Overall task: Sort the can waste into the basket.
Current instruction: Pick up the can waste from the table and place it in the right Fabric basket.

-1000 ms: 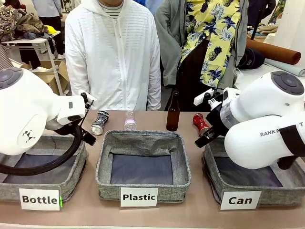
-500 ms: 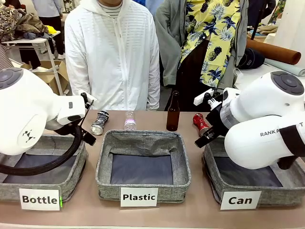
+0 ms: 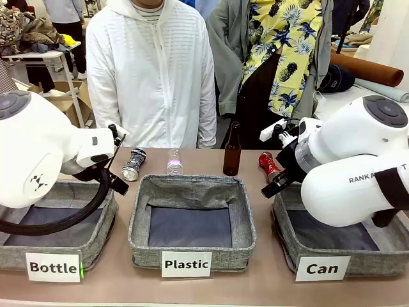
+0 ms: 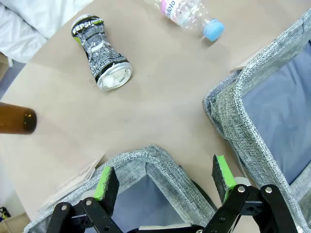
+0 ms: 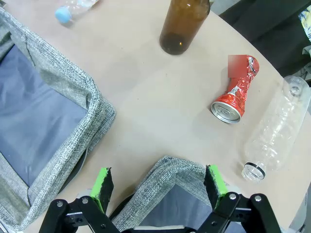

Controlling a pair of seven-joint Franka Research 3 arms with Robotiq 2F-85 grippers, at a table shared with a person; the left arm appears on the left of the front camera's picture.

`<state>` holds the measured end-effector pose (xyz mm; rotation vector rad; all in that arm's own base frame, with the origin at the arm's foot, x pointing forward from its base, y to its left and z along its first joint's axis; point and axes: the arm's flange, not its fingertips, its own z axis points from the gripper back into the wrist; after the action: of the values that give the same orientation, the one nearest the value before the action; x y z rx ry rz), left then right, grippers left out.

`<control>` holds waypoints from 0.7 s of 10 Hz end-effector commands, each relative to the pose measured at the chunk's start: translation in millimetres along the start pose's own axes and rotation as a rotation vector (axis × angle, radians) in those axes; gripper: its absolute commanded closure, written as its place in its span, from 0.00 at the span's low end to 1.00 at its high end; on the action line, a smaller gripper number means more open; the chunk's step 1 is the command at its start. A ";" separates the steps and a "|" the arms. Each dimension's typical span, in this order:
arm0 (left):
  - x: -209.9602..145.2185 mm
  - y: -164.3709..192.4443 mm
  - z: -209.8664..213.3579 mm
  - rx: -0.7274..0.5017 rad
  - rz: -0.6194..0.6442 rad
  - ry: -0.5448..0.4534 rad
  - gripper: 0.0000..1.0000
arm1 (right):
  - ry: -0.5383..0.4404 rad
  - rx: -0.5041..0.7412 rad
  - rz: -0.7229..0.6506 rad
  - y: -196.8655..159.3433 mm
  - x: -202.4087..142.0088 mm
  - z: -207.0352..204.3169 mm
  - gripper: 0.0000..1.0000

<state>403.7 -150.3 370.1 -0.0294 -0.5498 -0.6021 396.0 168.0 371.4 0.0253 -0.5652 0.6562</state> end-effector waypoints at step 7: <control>19.9 -31.1 93.8 -0.376 0.014 -0.070 0.00 | 0.068 0.286 -0.142 -9.8 27.8 85.1 0.00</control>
<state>368.8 -193.6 417.8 -0.2518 -0.5393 -0.6787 382.1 180.6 412.8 0.1642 -0.4886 0.6410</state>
